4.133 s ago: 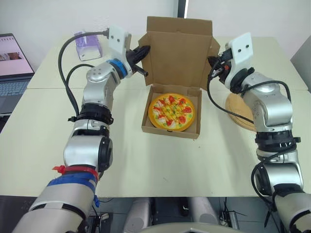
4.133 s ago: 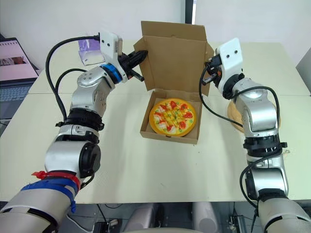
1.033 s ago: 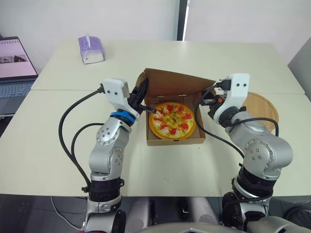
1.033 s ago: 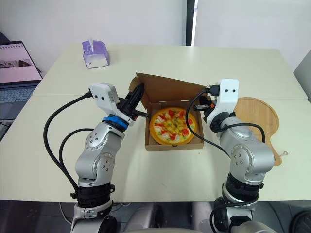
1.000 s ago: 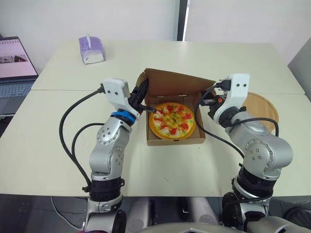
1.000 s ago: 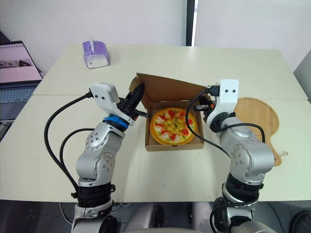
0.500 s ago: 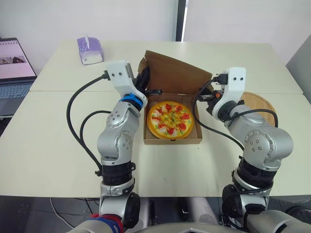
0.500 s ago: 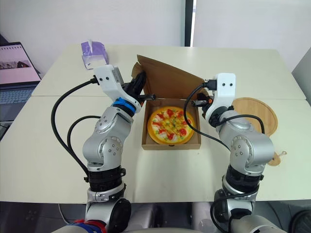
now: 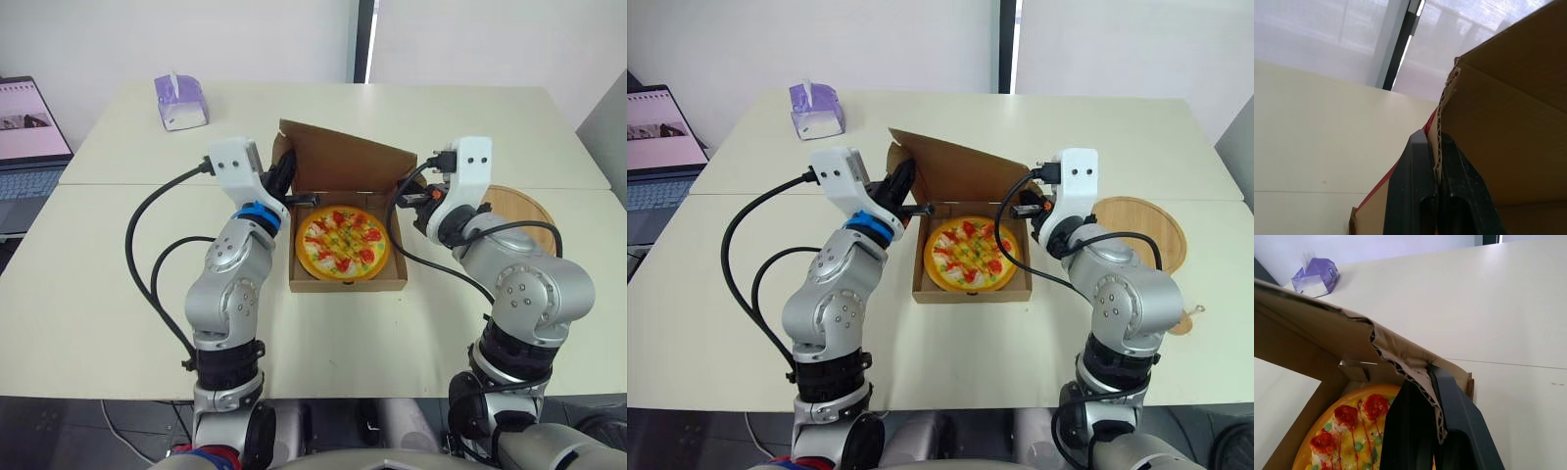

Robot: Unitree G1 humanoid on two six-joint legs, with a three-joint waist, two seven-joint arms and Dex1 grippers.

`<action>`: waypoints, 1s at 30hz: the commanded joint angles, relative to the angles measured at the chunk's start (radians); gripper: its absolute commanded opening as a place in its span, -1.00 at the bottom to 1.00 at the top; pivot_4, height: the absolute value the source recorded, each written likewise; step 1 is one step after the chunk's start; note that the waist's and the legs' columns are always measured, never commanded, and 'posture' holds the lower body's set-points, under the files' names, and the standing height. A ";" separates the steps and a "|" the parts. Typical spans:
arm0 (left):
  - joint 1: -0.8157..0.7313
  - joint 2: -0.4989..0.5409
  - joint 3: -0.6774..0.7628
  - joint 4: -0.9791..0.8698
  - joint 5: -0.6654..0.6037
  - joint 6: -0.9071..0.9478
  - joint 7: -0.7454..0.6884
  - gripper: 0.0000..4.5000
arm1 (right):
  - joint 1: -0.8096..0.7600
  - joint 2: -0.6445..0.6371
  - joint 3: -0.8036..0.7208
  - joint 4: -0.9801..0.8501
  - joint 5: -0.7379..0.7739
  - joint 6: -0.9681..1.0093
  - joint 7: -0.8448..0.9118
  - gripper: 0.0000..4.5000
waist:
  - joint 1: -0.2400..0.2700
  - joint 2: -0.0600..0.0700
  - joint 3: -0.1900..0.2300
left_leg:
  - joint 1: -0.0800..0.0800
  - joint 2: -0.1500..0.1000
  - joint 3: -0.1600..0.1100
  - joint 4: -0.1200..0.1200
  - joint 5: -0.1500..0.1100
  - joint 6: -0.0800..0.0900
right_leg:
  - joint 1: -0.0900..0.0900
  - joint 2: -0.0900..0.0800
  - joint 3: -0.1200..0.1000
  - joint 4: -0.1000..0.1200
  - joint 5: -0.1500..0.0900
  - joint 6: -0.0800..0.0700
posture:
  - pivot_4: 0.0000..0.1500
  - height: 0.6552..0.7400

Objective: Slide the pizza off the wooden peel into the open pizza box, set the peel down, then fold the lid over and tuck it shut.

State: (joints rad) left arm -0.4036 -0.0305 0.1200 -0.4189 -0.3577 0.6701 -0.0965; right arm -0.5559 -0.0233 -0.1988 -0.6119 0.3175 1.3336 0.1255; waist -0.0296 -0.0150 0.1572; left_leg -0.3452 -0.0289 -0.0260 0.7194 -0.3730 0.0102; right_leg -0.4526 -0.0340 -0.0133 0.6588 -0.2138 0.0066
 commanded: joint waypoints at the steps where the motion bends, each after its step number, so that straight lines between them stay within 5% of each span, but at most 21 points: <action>1: 0.066 0.026 -0.064 -0.100 -0.078 0.059 -0.064 -1.00 | 0.034 0.002 0.098 -0.050 0.060 -0.002 0.046 -0.98 | -0.001 0.000 0.000 | 0.001 0.000 0.001 -0.002 0.000 0.000 | 0.000 0.000 0.001 -0.001 0.000 0.000 | 1.00 0.65; 23: 0.380 0.240 -0.028 -0.210 -0.199 0.035 -0.219 -1.00 | 0.267 0.044 0.157 -0.132 0.041 -0.117 0.026 -0.98 | -0.005 0.000 0.000 | 0.007 0.002 0.001 -0.009 0.001 -0.002 | 0.003 0.002 0.001 -0.003 -0.002 -0.002 | 1.00 0.65; 26: 0.400 0.298 0.015 -0.216 -0.221 0.003 -0.266 -0.72 | 0.304 0.005 0.162 -0.161 0.056 -0.132 0.052 -0.70 | -0.005 0.001 0.000 | 0.007 0.003 0.001 -0.009 0.001 -0.002 | 0.003 0.003 0.001 -0.003 -0.002 -0.003 | 1.00 0.65; 30: 0.417 0.341 0.060 -0.210 -0.253 -0.012 -0.299 -0.16 | 0.323 -0.027 0.149 -0.174 0.077 -0.138 0.065 -0.09 | -0.002 0.001 0.002 | 0.006 0.004 0.001 -0.009 0.001 -0.002 | 0.003 0.004 0.000 -0.005 -0.002 -0.003 | 1.00 0.65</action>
State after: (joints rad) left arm 0.0089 0.2965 0.1575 -0.6084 -0.5868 0.6831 -0.3713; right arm -0.2301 -0.0428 -0.0548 -0.7505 0.3622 1.2050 0.1732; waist -0.0313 -0.0139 0.1587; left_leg -0.3392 -0.0252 -0.0257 0.7100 -0.3721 0.0084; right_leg -0.4496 -0.0302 -0.0133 0.6536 -0.2161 0.0037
